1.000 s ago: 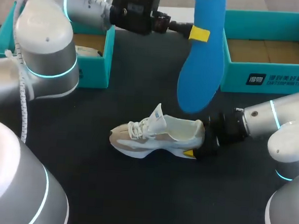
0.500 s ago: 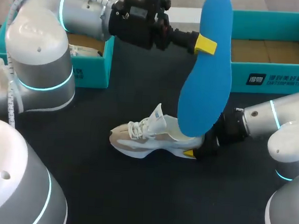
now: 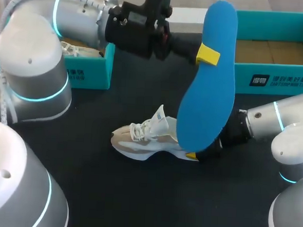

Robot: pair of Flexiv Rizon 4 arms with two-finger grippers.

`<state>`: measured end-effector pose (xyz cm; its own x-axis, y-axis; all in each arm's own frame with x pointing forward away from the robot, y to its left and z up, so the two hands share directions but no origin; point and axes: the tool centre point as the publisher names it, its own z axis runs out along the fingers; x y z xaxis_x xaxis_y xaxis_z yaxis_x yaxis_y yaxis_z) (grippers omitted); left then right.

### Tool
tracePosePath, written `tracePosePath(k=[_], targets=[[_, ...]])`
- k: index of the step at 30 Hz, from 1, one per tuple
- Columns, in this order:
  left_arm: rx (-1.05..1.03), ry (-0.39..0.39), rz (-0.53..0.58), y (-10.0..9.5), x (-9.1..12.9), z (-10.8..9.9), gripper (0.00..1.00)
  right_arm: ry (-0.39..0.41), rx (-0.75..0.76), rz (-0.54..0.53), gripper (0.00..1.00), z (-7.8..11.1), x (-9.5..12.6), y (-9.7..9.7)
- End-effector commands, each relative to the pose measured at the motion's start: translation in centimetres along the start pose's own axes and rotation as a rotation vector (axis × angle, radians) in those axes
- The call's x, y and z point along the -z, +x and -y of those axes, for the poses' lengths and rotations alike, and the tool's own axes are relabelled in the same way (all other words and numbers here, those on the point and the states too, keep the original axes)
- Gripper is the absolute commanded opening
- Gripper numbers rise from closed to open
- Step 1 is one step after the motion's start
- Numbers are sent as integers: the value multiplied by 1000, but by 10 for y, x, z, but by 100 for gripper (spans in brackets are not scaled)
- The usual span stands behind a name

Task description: Take the shoe out of the shoebox, open the shoe tongue, remove and reinsert the insole, then place the shoe into the shoebox

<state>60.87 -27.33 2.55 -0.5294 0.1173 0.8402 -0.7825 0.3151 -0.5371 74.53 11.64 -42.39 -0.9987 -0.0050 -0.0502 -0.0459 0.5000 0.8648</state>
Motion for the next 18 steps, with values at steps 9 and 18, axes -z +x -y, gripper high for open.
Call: tracePosePath(k=[9,18], targets=[[16,32,-33,10,-2,-33,0,3,0,1,0,2,-4,2],[24,24,-37,11,-3,-37,0,3,0,1,0,2,-4,2]])
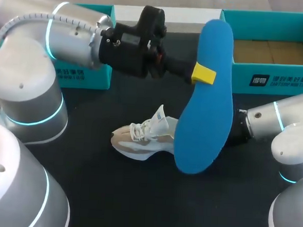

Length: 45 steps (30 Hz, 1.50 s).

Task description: Take the shoe out of the shoebox, open the shoe tongue, remove and reinsert the insole, then place the shoe into the shoebox

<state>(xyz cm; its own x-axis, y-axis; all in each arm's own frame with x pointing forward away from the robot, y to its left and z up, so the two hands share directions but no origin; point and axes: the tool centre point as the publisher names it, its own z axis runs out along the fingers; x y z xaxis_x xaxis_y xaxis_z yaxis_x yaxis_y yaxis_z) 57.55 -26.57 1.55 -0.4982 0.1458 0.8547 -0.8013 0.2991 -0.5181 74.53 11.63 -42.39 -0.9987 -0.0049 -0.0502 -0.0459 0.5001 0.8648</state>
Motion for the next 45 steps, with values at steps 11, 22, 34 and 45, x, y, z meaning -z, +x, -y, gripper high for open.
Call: tracePosePath(k=[11,22,34,45], targets=[[0,4,1,1,1,-3,0,3,0,1,0,2,-4,2],[0,4,1,1,1,-3,0,3,0,1,0,2,-4,2],[0,4,1,1,1,-3,0,3,0,1,0,2,-4,2],[0,4,1,1,1,-3,0,3,0,1,100,2,-4,2]])
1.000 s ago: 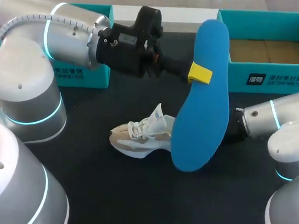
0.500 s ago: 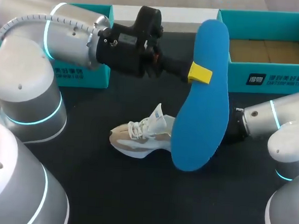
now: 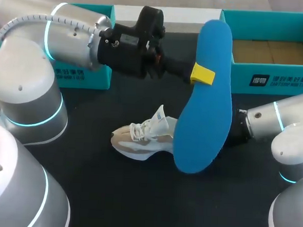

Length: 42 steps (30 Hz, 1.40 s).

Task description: Take the shoe out of the shoebox, open the shoe tongue, remove and reinsert the insole, then place the shoe into the shoebox

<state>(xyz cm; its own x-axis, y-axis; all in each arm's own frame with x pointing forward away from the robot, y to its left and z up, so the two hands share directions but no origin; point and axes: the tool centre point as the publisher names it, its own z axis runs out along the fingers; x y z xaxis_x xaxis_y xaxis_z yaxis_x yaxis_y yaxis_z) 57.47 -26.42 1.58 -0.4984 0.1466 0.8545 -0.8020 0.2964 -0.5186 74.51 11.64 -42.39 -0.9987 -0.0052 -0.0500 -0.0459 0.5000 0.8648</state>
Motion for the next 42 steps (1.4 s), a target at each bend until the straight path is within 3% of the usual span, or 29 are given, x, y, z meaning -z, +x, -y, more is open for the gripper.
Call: tracePosePath(k=[1,6,20,31,42], targets=[[1,1,2,0,0,-2,0,3,0,1,100,2,-4,1],[1,1,2,0,0,-2,0,6,0,3,100,0,-2,2],[1,1,2,0,0,-2,0,146,-44,9,100,-23,22,2],[1,1,2,0,0,-2,0,323,-111,28,100,-44,41,9],[1,1,2,0,0,-2,0,563,-187,35,100,-70,60,16]])
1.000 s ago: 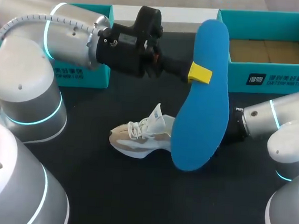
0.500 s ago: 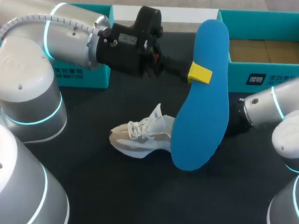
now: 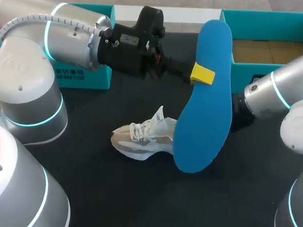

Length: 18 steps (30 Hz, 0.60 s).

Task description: Take the shoe out of the shoebox, open the shoe tongue, remove and reinsert the insole, then place the shoe into the shoebox

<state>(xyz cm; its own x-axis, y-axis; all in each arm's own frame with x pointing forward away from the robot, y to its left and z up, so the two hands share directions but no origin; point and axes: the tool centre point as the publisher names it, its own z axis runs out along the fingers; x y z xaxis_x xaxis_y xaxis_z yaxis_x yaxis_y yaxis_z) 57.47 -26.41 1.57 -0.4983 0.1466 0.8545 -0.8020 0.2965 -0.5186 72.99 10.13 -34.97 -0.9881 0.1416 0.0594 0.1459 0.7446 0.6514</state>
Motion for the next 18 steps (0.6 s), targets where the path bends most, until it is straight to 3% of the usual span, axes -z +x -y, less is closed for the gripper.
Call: tracePosePath(k=[1,18], targets=[[1,1,2,0,0,-2,0,244,-5,13,100,-10,15,7],[1,1,2,0,0,-2,0,414,-55,74,100,-27,27,15]])
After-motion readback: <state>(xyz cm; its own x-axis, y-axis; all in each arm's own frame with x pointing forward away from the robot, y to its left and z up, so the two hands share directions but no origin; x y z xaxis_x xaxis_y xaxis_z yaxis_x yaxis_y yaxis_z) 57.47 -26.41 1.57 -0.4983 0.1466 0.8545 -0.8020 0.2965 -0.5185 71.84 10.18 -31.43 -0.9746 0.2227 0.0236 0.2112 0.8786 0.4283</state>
